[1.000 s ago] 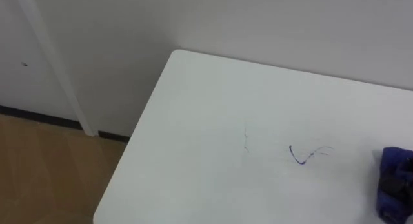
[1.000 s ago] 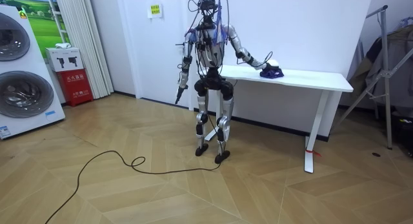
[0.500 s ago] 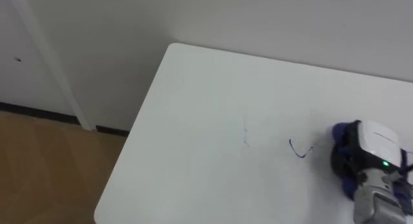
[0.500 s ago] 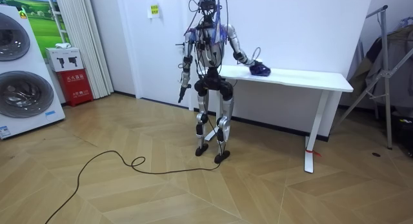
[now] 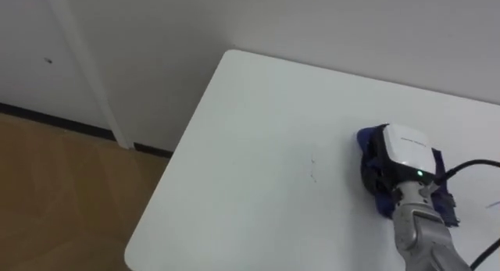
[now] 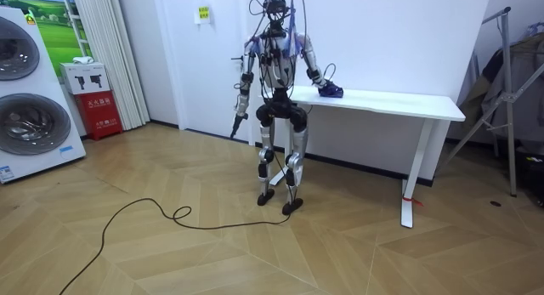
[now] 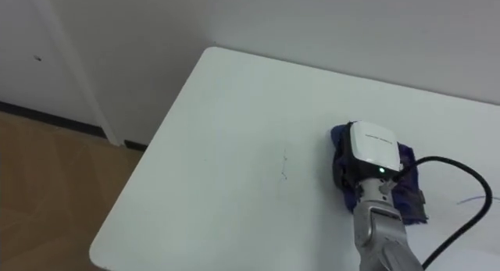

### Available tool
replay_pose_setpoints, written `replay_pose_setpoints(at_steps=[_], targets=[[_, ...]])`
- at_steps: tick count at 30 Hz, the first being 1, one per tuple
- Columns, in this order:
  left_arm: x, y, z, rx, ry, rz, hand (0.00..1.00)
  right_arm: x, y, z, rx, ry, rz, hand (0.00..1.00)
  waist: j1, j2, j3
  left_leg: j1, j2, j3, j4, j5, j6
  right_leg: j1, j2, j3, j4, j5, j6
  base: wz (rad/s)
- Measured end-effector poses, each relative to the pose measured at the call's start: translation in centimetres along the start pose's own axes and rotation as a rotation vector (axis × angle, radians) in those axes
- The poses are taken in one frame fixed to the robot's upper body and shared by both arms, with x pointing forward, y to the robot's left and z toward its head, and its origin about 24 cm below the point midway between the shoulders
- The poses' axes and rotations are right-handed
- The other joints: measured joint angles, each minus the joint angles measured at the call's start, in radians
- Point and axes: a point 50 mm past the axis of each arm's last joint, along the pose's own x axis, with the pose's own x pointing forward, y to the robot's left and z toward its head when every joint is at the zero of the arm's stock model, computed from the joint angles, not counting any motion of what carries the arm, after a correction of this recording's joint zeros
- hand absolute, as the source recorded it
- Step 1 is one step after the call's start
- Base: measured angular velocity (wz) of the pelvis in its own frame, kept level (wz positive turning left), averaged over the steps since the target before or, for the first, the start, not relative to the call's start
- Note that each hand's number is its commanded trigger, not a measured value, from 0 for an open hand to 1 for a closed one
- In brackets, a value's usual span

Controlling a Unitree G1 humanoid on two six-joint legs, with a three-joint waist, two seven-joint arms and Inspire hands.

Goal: Wipe table

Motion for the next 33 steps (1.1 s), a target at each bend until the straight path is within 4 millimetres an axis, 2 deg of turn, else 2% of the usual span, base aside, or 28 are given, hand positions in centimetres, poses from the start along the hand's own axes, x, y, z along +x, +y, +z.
replay_pose_setpoints(at_steps=[2,4,5,7,8,10,13,15,17,19,20,21,22,23,24,25,26,27,28,30,31,33], targets=[[0.0,0.4,-0.4,-0.014,0.009,0.021,0.0,-0.4,0.4,-0.9,0.044,0.029,-0.026,1.0,-0.011,0.001,-0.0015,0.007,-0.001,-0.003,0.0,-0.001,0.002,0.016,-0.002,-0.003,-0.014,0.0,0.002,0.13],[0.0,0.9,-0.5,-0.035,0.016,0.057,0.0,-2.0,1.1,-2.7,0.101,0.099,-0.077,1.0,-0.043,0.003,-0.0041,0.014,-0.006,-0.023,0.007,-0.004,0.006,0.031,-0.006,-0.033,-0.014,0.0,0.004,0.29],[0.1,1.1,-0.5,-0.039,0.019,0.065,0.0,-2.5,1.2,-3.4,0.116,0.129,-0.092,1.0,-0.05,0.002,-0.0083,0.014,-0.008,-0.028,0.007,-0.005,0.007,0.032,-0.008,-0.038,-0.013,0.001,0.005,0.38],[0.1,1.9,-0.9,-0.05,0.032,0.106,0.0,-4.9,1.5,-6.7,0.16,0.283,-0.144,1.0,-0.079,-0.002,-0.0295,0.019,-0.011,-0.026,0.007,-0.006,0.012,0.049,-0.012,-0.036,-0.013,0.0,0.008,0.3],[0.1,2.1,-1.0,-0.06,0.037,0.115,0.0,-5.4,1.4,-7.7,0.165,0.33,-0.157,1.0,-0.081,-0.003,-0.0311,0.024,-0.013,-0.027,0.007,-0.007,0.014,0.052,-0.013,-0.036,-0.013,0.0,0.008,0.14],[0.1,2.7,-1.4,-0.086,0.051,0.136,0.0,-7.0,1.2,-10.9,0.206,0.512,-0.199,1.0,-0.101,-0.009,-0.0332,0.036,-0.017,-0.031,0.009,-0.011,0.02,0.073,-0.017,-0.049,-0.013,0.003,0.013,0.05],[0.2,2.7,-1.1,-0.09,0.043,0.136,0.0,-8.1,0.7,-13.6,0.215,0.636,-0.217,1.0,-0.106,-0.011,-0.0325,0.044,-0.019,-0.03,0.014,-0.015,0.027,0.079,-0.021,-0.054,-0.011,0.007,0.02,-0.05],[0.2,2.6,-0.9,-0.089,0.034,0.13,0.0,-8.1,0.6,-13.7,0.213,0.641,-0.21,1.0,-0.105,-0.01,-0.0324,0.046,-0.02,-0.025,0.014,-0.016,0.028,0.079,-0.022,-0.047,-0.011,0.009,0.023,-0.15],[0.2,2.1,-0.4,-0.065,0.016,0.11,0.0,-7.1,0.4,-12.9,0.209,0.62,-0.21,1.0,-0.091,-0.007,-0.0307,0.046,-0.019,-0.019,0.014,-0.016,0.028,0.074,-0.021,-0.036,-0.011,0.011,0.026,-0.24],[0.2,1.0,0.2,-0.026,-0.001,0.076,0.0,-5.6,0.2,-11.0,0.181,0.564,-0.174,1.0,-0.045,-0.001,-0.0277,0.044,-0.012,0.024,0.01,-0.017,0.025,0.053,-0.017,-0.004,-0.012,0.011,0.026,-0.6],[0.2,0.7,0.4,-0.021,-0.001,0.067,0.0,-5.2,0.2,-10.2,0.169,0.533,-0.157,1.0,-0.035,-0.001,-0.0274,0.042,-0.009,0.035,0.008,-0.016,0.023,0.045,-0.016,-0.004,-0.012,0.011,0.026,-0.68],[0.2,0.2,0.7,0.003,-0.01,0.051,0.0,-4.2,0.2,-7.9,0.148,0.436,-0.112,1.0,-0.013,0.0,-0.0239,0.04,-0.001,0.056,0.003,-0.014,0.018,0.031,-0.011,-0.004,-0.009,0.012,0.024,-0.48],[0.2,-0.3,1.3,0.023,-0.028,0.034,0.0,-3.3,0.5,-4.6,0.14,0.308,-0.058,1.0,0.001,0.001,-0.0223,0.03,0.004,0.065,0.004,-0.013,0.011,0.018,-0.005,-0.005,-0.008,0.017,0.016,-0.38],[0.2,-0.7,1.6,0.038,-0.036,0.024,0.0,-2.9,0.7,-2.6,0.131,0.234,-0.034,1.0,0.011,0.001,-0.0206,0.026,0.007,0.068,0.003,-0.011,0.008,0.01,-0.002,-0.006,-0.007,0.019,0.014,-0.21],[0.1,-1.4,2.3,0.072,-0.05,0.003,0.0,-1.9,1.1,1.8,0.134,0.075,0.013,1.0,0.035,0.003,-0.0106,0.02,0.018,0.072,0.002,-0.009,0.001,0.001,0.005,-0.003,-0.008,0.023,0.007,-0.05],[0.1,-2.0,3.2,0.094,-0.075,-0.013,0.0,-0.9,1.0,5.8,0.127,-0.075,0.056,1.0,0.054,-0.001,0.0025,0.01,0.018,0.068,0.001,-0.005,-0.009,-0.006,0.012,-0.002,-0.01,0.026,0.001,0.04],[0.1,-2.2,3.6,0.103,-0.087,-0.018,0.0,-0.6,0.9,7.8,0.12,-0.145,0.077,1.0,0.066,-0.003,0.0079,0.003,0.019,0.062,0.0,-0.003,-0.015,-0.011,0.015,-0.003,-0.01,0.025,-0.001,0.17],[0.1,-2.5,4.2,0.106,-0.104,-0.028,0.0,-0.2,0.6,11.2,0.113,-0.268,0.111,1.0,0.094,-0.01,0.0119,-0.016,0.023,0.055,-0.002,0.002,-0.02,-0.03,0.02,-0.003,-0.01,0.026,-0.004,0.17],[0.0,-2.8,4.3,0.111,-0.11,-0.033,0.0,0.0,0.2,13.7,0.095,-0.37,0.135,1.0,0.127,-0.013,0.0147,-0.031,0.026,0.054,-0.002,0.007,-0.02,-0.043,0.024,-0.006,-0.012,0.028,-0.006,0.18],[-0.1,-2.9,3.7,0.11,-0.093,-0.041,0.0,0.1,-0.1,15.4,0.073,-0.45,0.154,1.0,0.155,-0.014,0.0156,-0.043,0.026,0.037,-0.001,0.015,-0.019,-0.047,0.022,-0.024,-0.014,0.028,-0.006,0.48],[-0.2,-2.7,2.8,0.112,-0.068,-0.041,0.0,0.1,0.0,15.3,0.057,-0.456,0.165,1.0,0.156,-0.014,0.0157,-0.044,0.021,0.012,0.001,0.017,-0.016,-0.042,0.02,-0.035,-0.015,0.028,-0.006,0.64],[-0.3,-2.2,0.7,0.114,-0.007,-0.035,0.0,-0.3,0.1,14.6,0.068,-0.452,0.166,1.0,0.144,-0.017,0.0146,-0.044,0.017,0.005,0.002,0.018,-0.014,-0.036,0.016,-0.033,-0.019,0.028,-0.006,0.42]])
